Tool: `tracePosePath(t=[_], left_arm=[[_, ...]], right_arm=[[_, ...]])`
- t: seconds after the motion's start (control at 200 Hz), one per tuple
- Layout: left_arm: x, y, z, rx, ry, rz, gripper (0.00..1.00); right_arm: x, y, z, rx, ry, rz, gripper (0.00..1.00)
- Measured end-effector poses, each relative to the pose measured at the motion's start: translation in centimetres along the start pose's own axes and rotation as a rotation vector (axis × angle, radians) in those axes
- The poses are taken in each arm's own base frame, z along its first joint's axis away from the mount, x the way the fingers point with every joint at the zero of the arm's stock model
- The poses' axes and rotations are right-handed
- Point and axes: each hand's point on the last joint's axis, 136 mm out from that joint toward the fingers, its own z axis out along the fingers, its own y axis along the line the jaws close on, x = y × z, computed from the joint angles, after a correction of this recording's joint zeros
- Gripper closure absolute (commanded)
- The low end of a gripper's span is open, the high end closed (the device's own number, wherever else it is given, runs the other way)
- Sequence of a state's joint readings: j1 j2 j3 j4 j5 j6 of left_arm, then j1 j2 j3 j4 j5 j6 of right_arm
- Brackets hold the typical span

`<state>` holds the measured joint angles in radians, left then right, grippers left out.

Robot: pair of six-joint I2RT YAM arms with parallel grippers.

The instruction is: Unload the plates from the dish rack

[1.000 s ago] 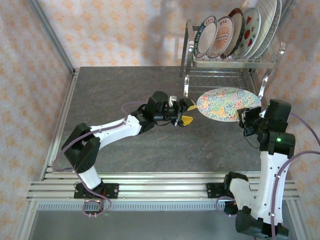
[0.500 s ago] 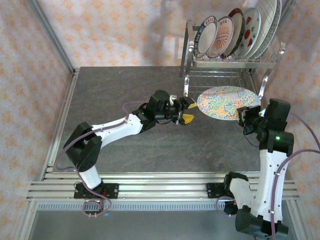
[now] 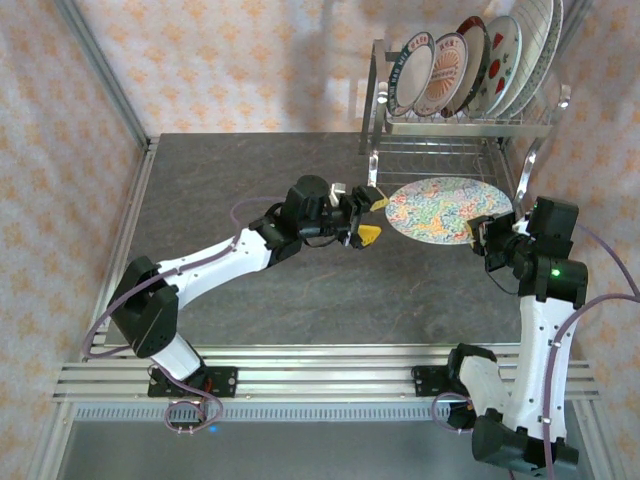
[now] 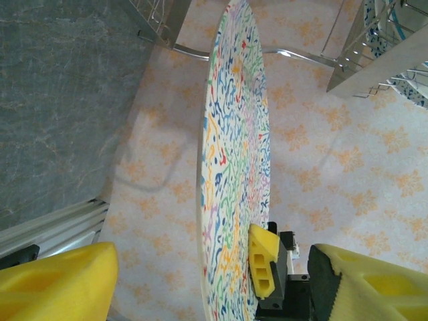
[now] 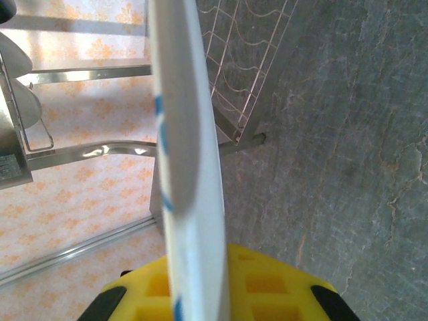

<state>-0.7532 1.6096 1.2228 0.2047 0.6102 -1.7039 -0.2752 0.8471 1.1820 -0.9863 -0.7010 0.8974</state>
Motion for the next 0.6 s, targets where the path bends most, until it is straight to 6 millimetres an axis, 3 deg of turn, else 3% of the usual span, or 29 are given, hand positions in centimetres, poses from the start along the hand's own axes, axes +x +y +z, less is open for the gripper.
tracePosePath(t=[0.19,0.365,0.601], left_arm=[[-0.1,-0.9,1.0,0.007,0.013,0.008,0.41],[-0.3,-1.1,2.0,0.008,0.021,0.006,0.62],[0.0,-1.0,2.3,0.003,0.037,0.009,0.66]], right_arm=[[0.4,1.0,0.0,-0.045,0.031,0.005,1.0],[0.5,1.5,0.1,-0.064,0.047,0.009,1.0],[0.5,1.6,0.5,-0.072,0.062,0.021,1.0]])
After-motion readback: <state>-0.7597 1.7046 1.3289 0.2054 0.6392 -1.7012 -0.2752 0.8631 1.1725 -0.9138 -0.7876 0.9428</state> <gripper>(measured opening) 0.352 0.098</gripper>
